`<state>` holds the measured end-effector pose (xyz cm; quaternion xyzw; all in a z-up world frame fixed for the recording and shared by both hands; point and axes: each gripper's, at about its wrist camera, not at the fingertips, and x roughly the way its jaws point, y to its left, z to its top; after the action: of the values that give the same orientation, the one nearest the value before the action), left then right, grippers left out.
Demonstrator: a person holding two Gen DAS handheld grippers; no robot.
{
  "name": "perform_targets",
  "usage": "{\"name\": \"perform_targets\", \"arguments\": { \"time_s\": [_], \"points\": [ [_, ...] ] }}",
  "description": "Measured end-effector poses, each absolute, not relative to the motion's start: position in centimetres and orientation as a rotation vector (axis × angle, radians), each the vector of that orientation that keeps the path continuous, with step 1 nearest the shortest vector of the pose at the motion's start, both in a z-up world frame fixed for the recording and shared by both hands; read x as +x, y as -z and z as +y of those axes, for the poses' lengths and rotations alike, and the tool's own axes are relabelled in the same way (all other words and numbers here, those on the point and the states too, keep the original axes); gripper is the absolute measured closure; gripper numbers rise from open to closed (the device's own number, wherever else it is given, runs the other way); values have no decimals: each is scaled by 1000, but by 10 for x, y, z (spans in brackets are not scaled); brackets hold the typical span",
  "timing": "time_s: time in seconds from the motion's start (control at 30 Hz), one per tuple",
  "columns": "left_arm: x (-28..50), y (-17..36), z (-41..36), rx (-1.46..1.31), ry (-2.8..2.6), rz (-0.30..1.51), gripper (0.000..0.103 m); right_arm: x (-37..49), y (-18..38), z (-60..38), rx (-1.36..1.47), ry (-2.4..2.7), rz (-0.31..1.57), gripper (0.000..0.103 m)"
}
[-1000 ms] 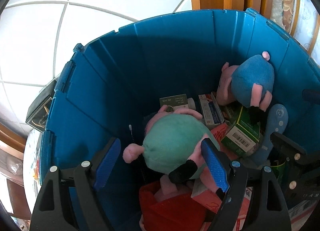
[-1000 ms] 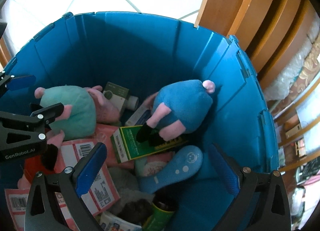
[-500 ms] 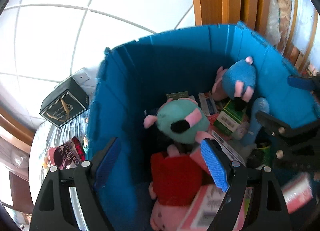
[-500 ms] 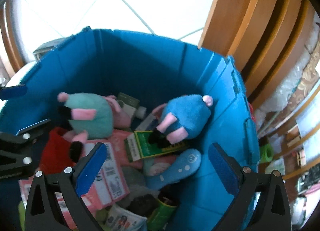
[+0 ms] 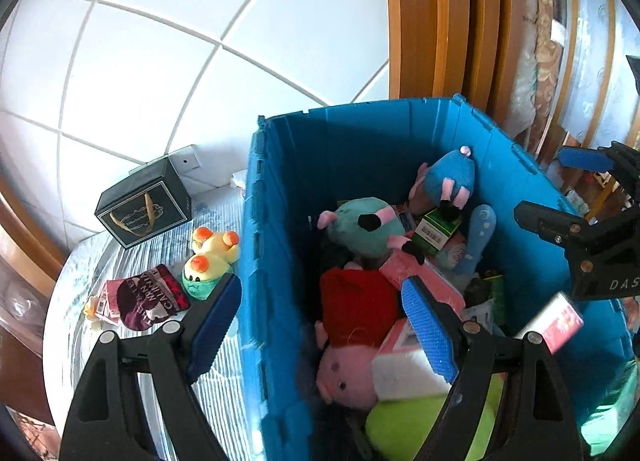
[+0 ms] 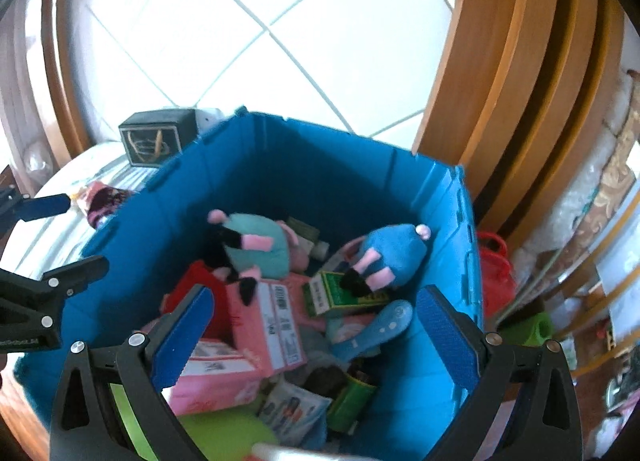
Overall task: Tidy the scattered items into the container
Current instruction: 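Withdraw both open tools from the crate back over the bed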
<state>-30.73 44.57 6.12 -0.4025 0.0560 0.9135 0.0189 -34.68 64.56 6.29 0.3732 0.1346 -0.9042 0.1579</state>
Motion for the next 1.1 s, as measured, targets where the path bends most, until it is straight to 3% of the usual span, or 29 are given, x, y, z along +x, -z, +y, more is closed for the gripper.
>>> {"name": "perform_targets", "arguments": {
  "time_s": [0.5,0.77,1.1],
  "points": [
    [-201,-71,297,-1153,-2879,130,20,-252,-98,515,967,2639,388,0],
    [-160,-58,191,-1220,-2918,66,20,-219,-77,415,989,2572,343,0],
    [-161,-30,113,-1330,-3006,-92,20,-234,-45,337,1016,2428,307,0]
  ]
}}
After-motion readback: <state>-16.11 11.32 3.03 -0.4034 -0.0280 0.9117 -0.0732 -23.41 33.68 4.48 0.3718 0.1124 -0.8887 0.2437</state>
